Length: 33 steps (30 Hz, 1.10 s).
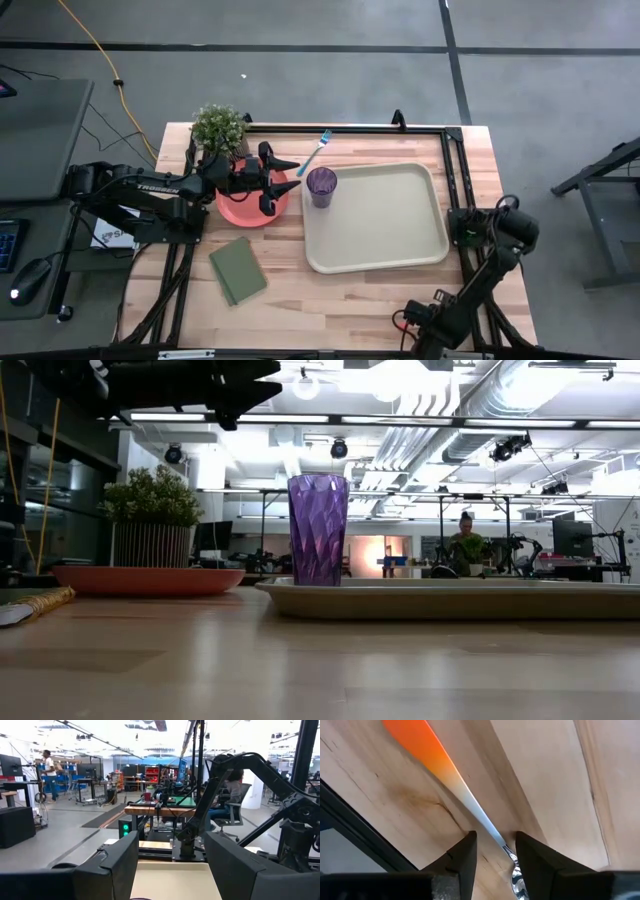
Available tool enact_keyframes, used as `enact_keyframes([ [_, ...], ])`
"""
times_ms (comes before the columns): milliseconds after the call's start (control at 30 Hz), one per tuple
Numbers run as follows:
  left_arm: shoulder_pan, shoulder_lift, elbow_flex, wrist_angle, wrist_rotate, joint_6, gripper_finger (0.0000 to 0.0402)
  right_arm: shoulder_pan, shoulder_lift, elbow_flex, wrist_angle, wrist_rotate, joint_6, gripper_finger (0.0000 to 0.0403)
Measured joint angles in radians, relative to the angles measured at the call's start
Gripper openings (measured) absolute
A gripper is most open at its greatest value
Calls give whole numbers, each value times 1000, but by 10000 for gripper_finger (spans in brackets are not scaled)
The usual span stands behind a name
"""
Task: Pick and place plate/cup/fork/spoon on tray
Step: Put the orange spoon on the gray serving tray to the bottom right of the purple cup
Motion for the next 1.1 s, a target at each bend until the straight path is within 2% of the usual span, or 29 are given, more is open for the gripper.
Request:
enact_keyframes([
  [233,0,0,0,-3,0,0,209,-2,-1,-35,14,-18,-60,10],
  [433,0,0,0,-4,0,0,209,-21,6,8,-64,-9,-150,5],
  [567,0,0,0,-4,0,0,209,-55,14,81,-278,92,-253,3],
  [633,0,0,0,-4,0,0,209,-80,7,145,-329,137,-309,2],
  [700,0,0,0,-5,0,0,209,-104,6,201,-450,204,-396,2],
  [767,0,0,0,-5,0,-8,209,-132,9,266,-494,272,-498,1],
  [867,-2,0,0,-16,11,-20,209,-180,4,354,-581,330,-727,1],
  [933,-6,1,0,-44,53,-50,209,-215,5,387,-639,341,-891,1],
  [1033,-6,1,0,-49,140,-87,209,-281,4,405,-752,370,-1029,1],
  [1100,-6,1,0,-57,206,-138,209,-339,0,393,-724,384,-1142,1],
])
